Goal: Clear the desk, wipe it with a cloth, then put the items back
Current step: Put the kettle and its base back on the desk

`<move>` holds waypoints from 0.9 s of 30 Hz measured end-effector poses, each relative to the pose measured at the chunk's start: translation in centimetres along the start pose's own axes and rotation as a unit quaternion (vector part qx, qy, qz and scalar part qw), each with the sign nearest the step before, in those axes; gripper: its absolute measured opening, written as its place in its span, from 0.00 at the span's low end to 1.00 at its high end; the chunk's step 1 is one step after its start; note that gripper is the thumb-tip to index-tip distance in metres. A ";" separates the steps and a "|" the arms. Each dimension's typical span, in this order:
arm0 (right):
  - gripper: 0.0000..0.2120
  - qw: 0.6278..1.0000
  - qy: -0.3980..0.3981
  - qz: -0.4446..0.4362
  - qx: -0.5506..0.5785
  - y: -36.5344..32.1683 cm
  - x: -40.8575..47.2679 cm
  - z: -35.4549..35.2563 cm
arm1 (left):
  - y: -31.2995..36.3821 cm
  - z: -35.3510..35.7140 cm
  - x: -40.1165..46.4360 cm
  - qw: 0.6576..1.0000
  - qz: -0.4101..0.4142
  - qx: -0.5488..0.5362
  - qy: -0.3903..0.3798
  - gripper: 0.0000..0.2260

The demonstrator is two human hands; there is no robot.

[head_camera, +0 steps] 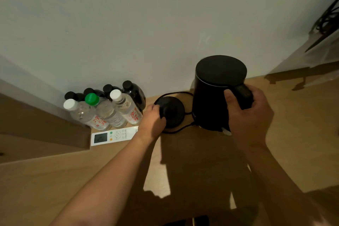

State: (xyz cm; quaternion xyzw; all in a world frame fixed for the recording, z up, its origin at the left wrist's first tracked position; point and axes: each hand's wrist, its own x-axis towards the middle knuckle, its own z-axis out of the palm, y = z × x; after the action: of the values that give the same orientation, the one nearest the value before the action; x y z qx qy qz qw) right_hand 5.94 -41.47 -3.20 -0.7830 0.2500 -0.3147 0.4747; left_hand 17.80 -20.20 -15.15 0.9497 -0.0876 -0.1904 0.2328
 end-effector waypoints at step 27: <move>0.15 0.988 -0.151 -0.017 0.037 0.5 -0.4 7.6 | -1.6 -3.0 -3.0 0.977 -0.077 -0.197 -0.035 0.10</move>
State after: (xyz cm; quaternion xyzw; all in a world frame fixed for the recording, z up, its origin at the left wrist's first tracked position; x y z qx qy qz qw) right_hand 11.19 -36.93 -6.44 -0.8074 0.1505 -0.2099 0.5305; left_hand 16.35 -16.77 -12.52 0.8818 0.0175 -0.2544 0.3969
